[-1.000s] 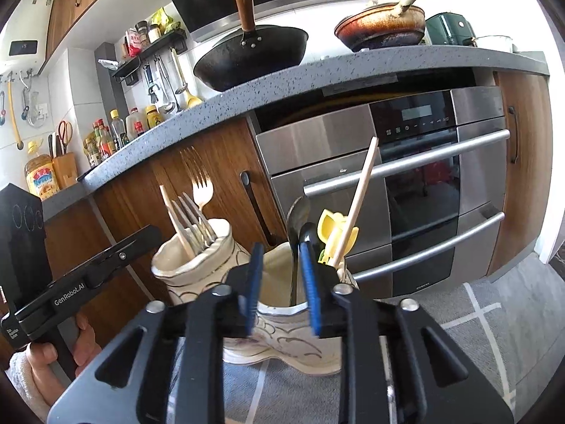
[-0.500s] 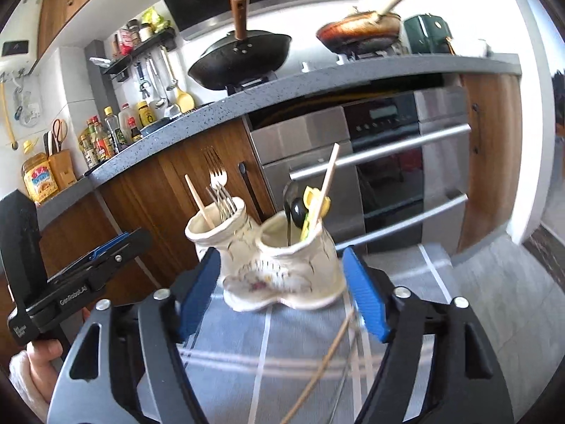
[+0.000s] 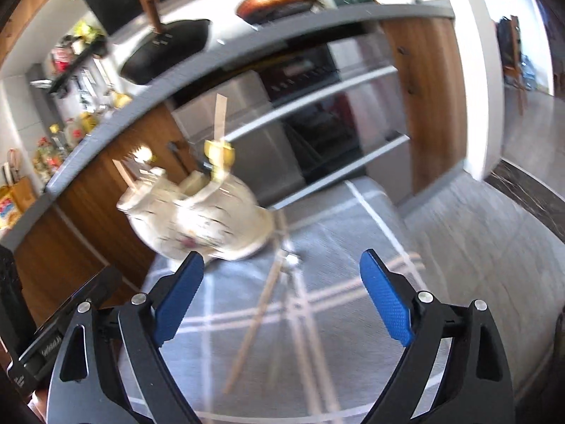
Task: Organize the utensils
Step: 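Withdraw both tools back over the cloth toward the remaining utensils, then grasp the last wooden chopstick with the left tool while the right tool grasps the flower-handled silver spoon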
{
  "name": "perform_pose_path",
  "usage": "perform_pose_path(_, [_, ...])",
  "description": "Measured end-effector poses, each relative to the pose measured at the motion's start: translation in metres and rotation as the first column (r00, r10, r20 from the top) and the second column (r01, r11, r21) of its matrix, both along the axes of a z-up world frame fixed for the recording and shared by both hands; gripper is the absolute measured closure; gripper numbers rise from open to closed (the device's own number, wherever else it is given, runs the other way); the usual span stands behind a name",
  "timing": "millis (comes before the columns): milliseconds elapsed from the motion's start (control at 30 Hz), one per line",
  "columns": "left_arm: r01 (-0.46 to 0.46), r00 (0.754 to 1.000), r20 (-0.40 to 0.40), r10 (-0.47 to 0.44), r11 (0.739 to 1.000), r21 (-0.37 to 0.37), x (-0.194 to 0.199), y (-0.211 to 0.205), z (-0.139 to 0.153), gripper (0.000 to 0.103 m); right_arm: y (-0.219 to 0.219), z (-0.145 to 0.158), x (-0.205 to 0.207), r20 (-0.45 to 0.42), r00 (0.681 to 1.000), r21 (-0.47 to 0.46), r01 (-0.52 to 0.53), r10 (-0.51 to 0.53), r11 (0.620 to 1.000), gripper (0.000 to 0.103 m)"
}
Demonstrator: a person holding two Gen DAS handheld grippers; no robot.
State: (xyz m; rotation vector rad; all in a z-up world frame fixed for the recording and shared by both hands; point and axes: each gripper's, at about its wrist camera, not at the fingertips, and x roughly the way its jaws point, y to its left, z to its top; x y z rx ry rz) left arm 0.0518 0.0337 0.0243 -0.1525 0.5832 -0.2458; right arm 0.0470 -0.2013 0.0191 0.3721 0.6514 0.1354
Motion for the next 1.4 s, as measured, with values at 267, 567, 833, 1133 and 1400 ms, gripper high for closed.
perform_pose_path(267, [0.168, 0.975, -0.166, -0.147, 0.979, 0.118, 0.019, -0.049, -0.047, 0.015, -0.021, -0.034, 0.012, -0.094, 0.995, 0.026, 0.027, -0.024, 0.999, 0.012])
perform_pose_path(567, [0.248, 0.94, -0.287, -0.185, 0.948, 0.2, 0.035, -0.081, -0.079, 0.041, -0.032, -0.043, 0.019, -0.115, 0.993, 0.068, 0.037, -0.029, 0.997, 0.012])
perform_pose_path(833, [0.266, 0.939, -0.288, -0.188, 0.928, 0.261, 0.041, -0.1, -0.087, 0.066, -0.029, -0.045, 0.02, -0.118, 0.993, 0.068, 0.017, -0.009, 0.998, 0.012])
perform_pose_path(1133, [0.308, 0.936, -0.27, -0.227, 0.899, 0.312, 0.039, -0.109, -0.086, 0.098, -0.028, -0.045, 0.018, -0.113, 0.994, 0.061, 0.009, -0.002, 0.998, 0.012])
perform_pose_path(1400, [0.266, 0.946, -0.251, -0.207, 0.936, 0.23, 0.039, -0.077, -0.075, 0.098, -0.024, -0.045, 0.019, -0.117, 0.993, 0.028, 0.007, -0.004, 1.0, 0.015])
